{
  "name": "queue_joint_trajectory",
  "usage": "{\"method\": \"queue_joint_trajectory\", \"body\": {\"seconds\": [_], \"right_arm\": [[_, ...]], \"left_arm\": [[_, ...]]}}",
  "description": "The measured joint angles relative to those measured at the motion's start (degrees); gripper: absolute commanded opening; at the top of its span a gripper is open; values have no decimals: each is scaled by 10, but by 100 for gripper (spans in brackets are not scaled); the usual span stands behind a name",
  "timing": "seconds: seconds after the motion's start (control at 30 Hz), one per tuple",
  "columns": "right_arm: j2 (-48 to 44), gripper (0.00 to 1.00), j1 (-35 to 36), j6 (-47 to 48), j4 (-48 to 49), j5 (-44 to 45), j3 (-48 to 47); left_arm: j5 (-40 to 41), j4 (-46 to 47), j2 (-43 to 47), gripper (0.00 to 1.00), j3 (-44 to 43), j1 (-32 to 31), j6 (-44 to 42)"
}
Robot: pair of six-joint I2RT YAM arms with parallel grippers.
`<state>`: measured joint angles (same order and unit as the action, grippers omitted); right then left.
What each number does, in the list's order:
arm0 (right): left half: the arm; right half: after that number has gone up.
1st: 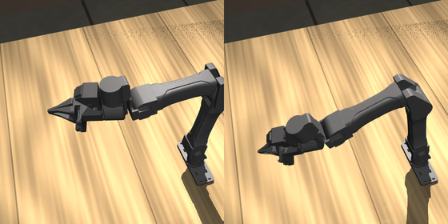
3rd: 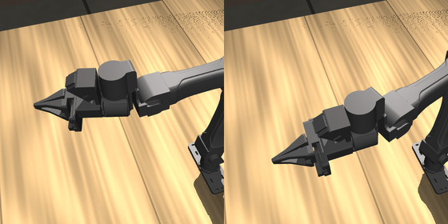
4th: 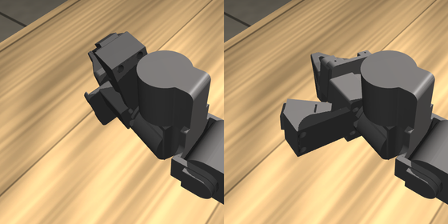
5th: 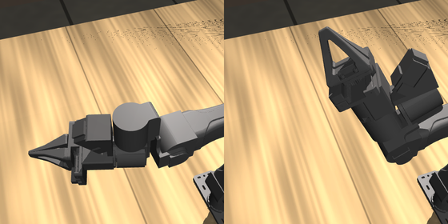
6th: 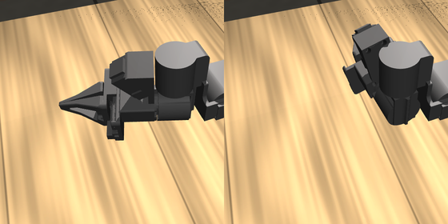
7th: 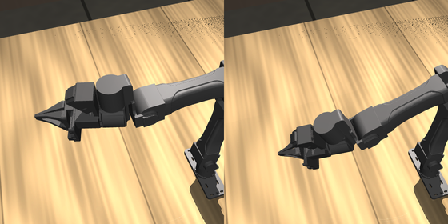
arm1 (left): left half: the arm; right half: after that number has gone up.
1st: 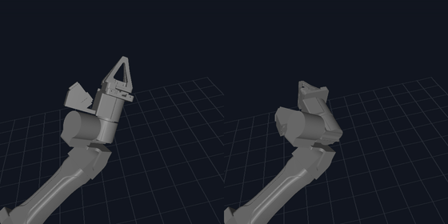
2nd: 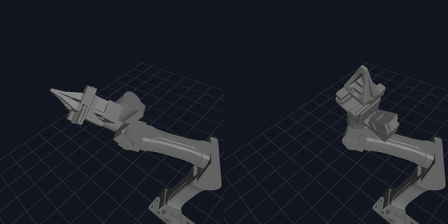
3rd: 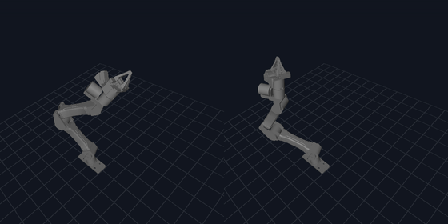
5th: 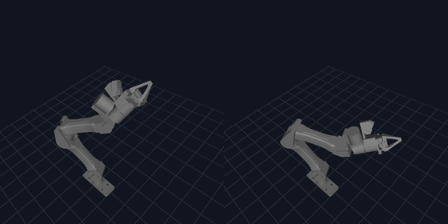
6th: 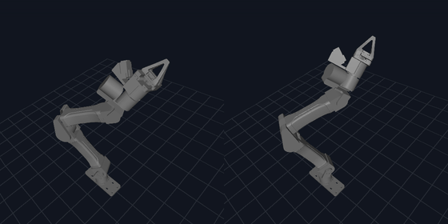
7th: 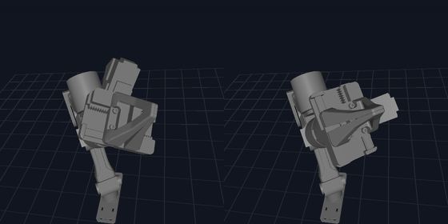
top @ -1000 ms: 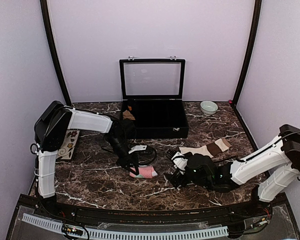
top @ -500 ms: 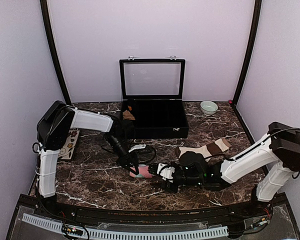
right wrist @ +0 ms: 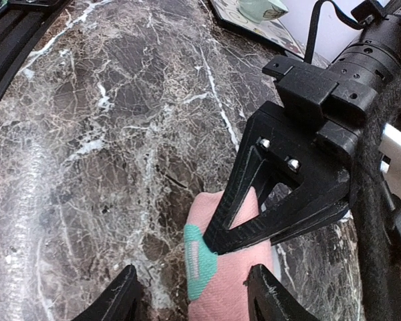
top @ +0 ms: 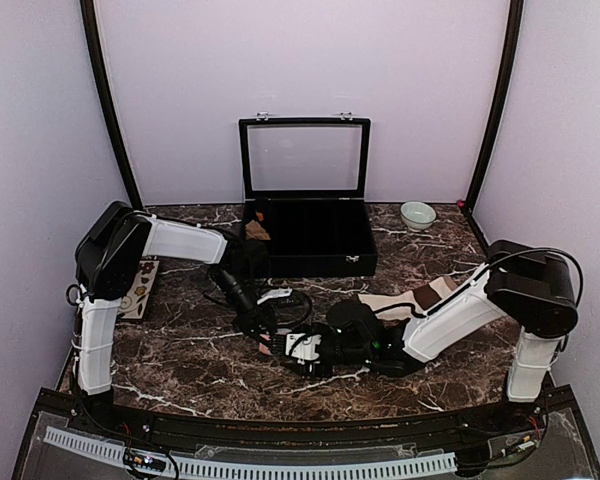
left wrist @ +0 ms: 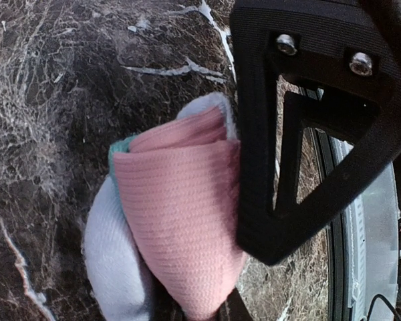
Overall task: Roll the socks
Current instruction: Roll the sock at the center of the board.
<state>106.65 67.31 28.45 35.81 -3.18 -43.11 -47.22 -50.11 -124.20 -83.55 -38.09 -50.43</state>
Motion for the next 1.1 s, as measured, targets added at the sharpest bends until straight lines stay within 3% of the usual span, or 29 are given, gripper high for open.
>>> {"method": "queue_joint_trajectory", "body": {"seconds": [0.47, 0.63, 0.77, 0.97, 1.0, 1.03, 1.07, 1.1], "right_arm": [[34, 45, -19, 41, 28, -4, -15], [44, 43, -33, 41, 30, -23, -22], [50, 36, -36, 39, 27, -28, -25], [70, 35, -40, 21, 20, -37, -46], [72, 34, -40, 18, 21, -38, -49], [76, 34, -40, 12, 22, -39, -52], [78, 33, -40, 9, 22, -40, -54], [80, 33, -41, 5, 21, -40, -57]], "left_arm": [[-3, -11, -6, 0, -8, 1, -6], [-4, -15, -8, 12, -10, 3, -6], [-2, -16, -7, 30, -10, 3, -7], [24, -12, 10, 39, 3, 5, -9], [31, -10, 15, 59, 8, 4, -9], [37, -8, 20, 69, 12, 4, -9], [43, -8, 24, 88, 16, 4, -11], [39, -10, 27, 96, 18, 4, -11]]}}
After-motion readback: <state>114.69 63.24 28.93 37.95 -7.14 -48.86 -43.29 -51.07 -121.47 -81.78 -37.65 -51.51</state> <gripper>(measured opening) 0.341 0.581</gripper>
